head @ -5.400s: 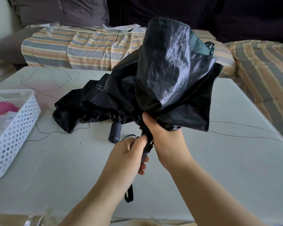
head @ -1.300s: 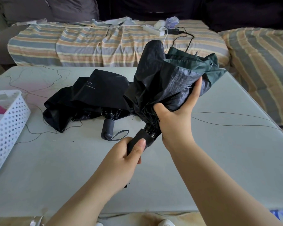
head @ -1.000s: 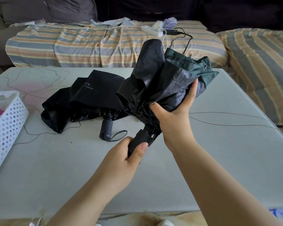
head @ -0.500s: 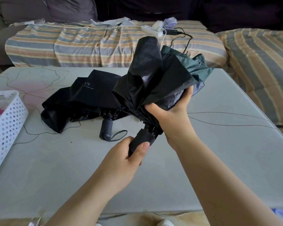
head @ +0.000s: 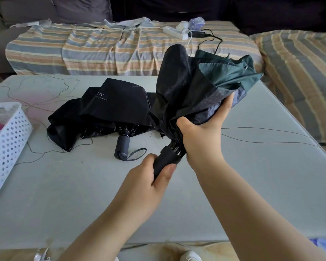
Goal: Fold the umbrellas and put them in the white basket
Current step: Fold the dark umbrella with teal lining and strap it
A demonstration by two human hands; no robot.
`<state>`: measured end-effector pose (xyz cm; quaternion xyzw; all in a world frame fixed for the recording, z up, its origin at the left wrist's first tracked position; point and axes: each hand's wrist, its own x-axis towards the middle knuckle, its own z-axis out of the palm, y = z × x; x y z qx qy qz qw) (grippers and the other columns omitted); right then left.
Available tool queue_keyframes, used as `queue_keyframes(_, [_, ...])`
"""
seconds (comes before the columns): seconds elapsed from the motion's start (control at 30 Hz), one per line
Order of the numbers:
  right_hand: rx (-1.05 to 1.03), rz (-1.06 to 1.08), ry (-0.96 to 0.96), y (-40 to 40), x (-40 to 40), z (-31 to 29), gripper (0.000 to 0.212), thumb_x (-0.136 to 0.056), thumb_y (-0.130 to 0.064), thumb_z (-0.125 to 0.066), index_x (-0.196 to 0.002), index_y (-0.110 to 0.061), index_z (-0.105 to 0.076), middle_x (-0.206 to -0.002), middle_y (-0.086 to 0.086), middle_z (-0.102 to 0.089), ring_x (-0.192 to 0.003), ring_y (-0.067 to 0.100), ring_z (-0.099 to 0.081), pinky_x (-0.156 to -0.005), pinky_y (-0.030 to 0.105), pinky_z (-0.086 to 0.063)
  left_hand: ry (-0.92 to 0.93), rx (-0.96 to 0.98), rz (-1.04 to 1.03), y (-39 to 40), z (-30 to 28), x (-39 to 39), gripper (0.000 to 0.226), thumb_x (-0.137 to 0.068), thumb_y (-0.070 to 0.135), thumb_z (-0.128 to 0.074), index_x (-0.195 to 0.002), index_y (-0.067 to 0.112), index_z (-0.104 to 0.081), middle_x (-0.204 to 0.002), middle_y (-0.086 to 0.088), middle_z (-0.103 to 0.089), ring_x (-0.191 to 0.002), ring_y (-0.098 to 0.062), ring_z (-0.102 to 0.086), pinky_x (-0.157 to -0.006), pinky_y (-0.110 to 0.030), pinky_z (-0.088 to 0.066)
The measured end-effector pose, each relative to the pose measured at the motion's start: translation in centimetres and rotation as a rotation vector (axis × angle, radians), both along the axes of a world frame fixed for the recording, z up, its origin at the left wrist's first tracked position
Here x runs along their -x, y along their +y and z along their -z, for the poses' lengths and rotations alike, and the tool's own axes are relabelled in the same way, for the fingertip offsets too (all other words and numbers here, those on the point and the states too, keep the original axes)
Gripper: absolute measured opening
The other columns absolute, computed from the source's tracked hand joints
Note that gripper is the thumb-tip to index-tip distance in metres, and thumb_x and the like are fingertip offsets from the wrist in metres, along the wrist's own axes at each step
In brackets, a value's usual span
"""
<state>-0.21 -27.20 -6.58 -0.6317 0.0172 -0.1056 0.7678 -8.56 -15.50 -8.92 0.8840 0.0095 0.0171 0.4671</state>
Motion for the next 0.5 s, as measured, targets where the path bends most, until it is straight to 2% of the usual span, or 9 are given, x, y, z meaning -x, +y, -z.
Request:
queue_keyframes(0.07, [-0.038,0.009,-0.004,0.03,-0.01,-0.12,0.106,-0.079,0.008,-0.056,-0.143,-0.056,0.0,-0.116,-0.027,-0.051,-0.063,0.004,-0.054,-0.058,0.018,-0.047,-0.033,0.014,0.016,0.16,-0.25,0.01,0.036,-0.085,0.054,-0.042,-0.086,0.019,-0.05,-0.052,0.002,-0.049,-0.046,-0.01,-0.045,-0.045,-0.021,-0.032])
queue_keyframes(0.17, [-0.055,-0.002,-0.036,-0.18,-0.31,-0.31,0.104,-0.079,0.009,-0.056,-0.146,-0.051,-0.003,-0.132,-0.01,-0.051,-0.072,0.006,-0.054,-0.06,0.017,-0.047,-0.074,0.024,0.023,0.11,-0.37,0.06,0.049,-0.083,0.067,-0.036,-0.083,0.02,-0.05,-0.064,-0.009,-0.057,-0.051,-0.012,-0.047,-0.048,-0.022,-0.034])
queue_keyframes(0.2, [-0.056,0.003,-0.052,-0.26,-0.4,-0.42,0.103,-0.079,0.009,-0.057,-0.146,-0.049,-0.004,-0.136,-0.005,-0.05,-0.078,0.007,-0.055,-0.063,0.018,-0.047,-0.081,0.03,0.02,0.05,-0.31,0.08,0.048,-0.085,0.068,-0.037,-0.081,0.022,-0.05,-0.068,-0.008,-0.057,-0.052,-0.011,-0.047,-0.049,-0.021,-0.035])
queue_keyframes(0.27, [-0.047,0.018,-0.097,-0.4,-0.63,-0.58,0.1,-0.078,0.01,-0.056,-0.148,-0.041,-0.005,-0.142,0.002,-0.046,-0.091,0.008,-0.055,-0.072,0.02,-0.048,-0.07,0.066,0.013,0.06,-0.42,0.18,0.048,-0.075,0.07,-0.036,-0.08,0.025,-0.051,-0.071,-0.005,-0.056,-0.051,-0.009,-0.046,-0.05,-0.02,-0.036])
queue_keyframes(0.33, [-0.05,0.031,-0.113,-0.63,-0.76,-0.61,0.098,-0.079,0.012,-0.054,-0.149,-0.037,-0.007,-0.14,0.003,-0.046,-0.087,0.003,-0.057,-0.072,0.019,-0.048,-0.051,0.125,0.013,0.33,-0.28,0.23,0.049,-0.069,0.071,-0.034,-0.078,0.027,-0.052,-0.069,-0.006,-0.055,-0.049,-0.008,-0.043,-0.048,-0.019,-0.035])
queue_keyframes(0.4, [-0.057,0.028,-0.102,-0.69,-0.68,-0.34,0.098,-0.079,0.012,-0.053,-0.149,-0.037,-0.006,-0.136,0.001,-0.049,-0.081,0.001,-0.058,-0.07,0.019,-0.048,-0.006,0.159,0.023,0.56,-0.17,0.2,0.043,-0.072,0.068,-0.041,-0.078,0.027,-0.053,-0.068,-0.008,-0.057,-0.053,-0.017,-0.05,-0.051,-0.026,-0.04])
queue_keyframes(0.5, [-0.011,0.038,-0.107,-0.66,-0.33,0.1,0.099,-0.077,0.004,-0.059,-0.146,-0.043,-0.006,-0.144,0.002,-0.042,-0.106,0.016,-0.057,-0.087,0.03,-0.051,0.126,0.311,-0.003,0.2,-0.48,-0.17,0.029,-0.085,0.045,-0.054,-0.082,0.017,-0.058,-0.067,-0.002,-0.064,-0.059,-0.015,-0.062,-0.067,-0.035,-0.052])
